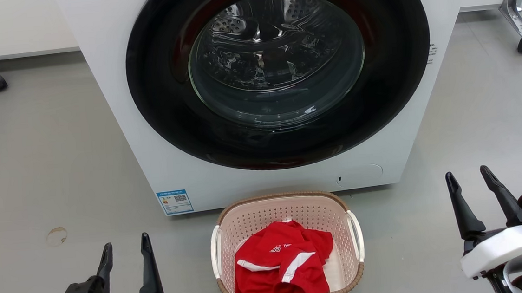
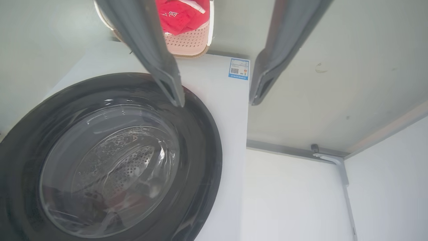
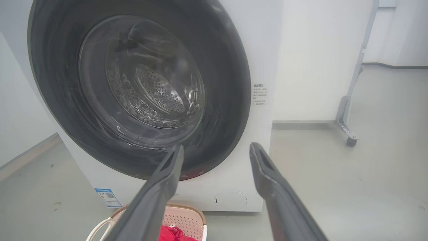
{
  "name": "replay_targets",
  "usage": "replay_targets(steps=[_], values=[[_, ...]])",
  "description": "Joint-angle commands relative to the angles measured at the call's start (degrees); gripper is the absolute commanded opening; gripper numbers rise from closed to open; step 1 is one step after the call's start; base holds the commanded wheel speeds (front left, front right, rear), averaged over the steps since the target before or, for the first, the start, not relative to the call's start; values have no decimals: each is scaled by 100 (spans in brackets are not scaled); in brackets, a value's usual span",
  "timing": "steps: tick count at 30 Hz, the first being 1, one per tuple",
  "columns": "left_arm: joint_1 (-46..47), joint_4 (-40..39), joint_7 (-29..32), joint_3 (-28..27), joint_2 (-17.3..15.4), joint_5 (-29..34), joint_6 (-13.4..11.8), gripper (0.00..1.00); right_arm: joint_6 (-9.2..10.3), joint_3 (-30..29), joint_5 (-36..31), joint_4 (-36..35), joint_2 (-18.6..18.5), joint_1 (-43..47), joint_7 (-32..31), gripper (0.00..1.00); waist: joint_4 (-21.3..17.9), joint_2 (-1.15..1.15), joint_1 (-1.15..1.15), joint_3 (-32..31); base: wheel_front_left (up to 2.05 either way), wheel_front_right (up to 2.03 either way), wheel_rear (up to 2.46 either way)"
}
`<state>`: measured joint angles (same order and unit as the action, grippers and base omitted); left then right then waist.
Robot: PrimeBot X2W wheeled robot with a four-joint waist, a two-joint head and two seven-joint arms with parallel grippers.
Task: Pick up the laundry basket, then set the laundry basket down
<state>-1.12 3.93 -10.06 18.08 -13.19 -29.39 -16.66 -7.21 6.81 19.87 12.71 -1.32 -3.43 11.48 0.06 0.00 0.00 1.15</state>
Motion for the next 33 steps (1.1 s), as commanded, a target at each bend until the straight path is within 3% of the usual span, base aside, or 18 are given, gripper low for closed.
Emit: replay_targets(steps=[1, 8, 33], values=[[145, -188, -68, -138, -129, 163, -88, 100, -26, 139, -163, -164, -138, -320, 124, 100, 1, 0, 0, -9, 0, 0, 0], [149, -251, -163, 14, -237, 533, -224, 100, -28, 218, -581, -198, -155, -317, 251, 100, 30, 0, 0, -40, 0, 0, 0], [226, -325, -58, 105, -312, 498, -243, 100, -28, 205, -507, -173, -155, -352, 222, 100, 38, 0, 0, 232, 0, 0, 0]])
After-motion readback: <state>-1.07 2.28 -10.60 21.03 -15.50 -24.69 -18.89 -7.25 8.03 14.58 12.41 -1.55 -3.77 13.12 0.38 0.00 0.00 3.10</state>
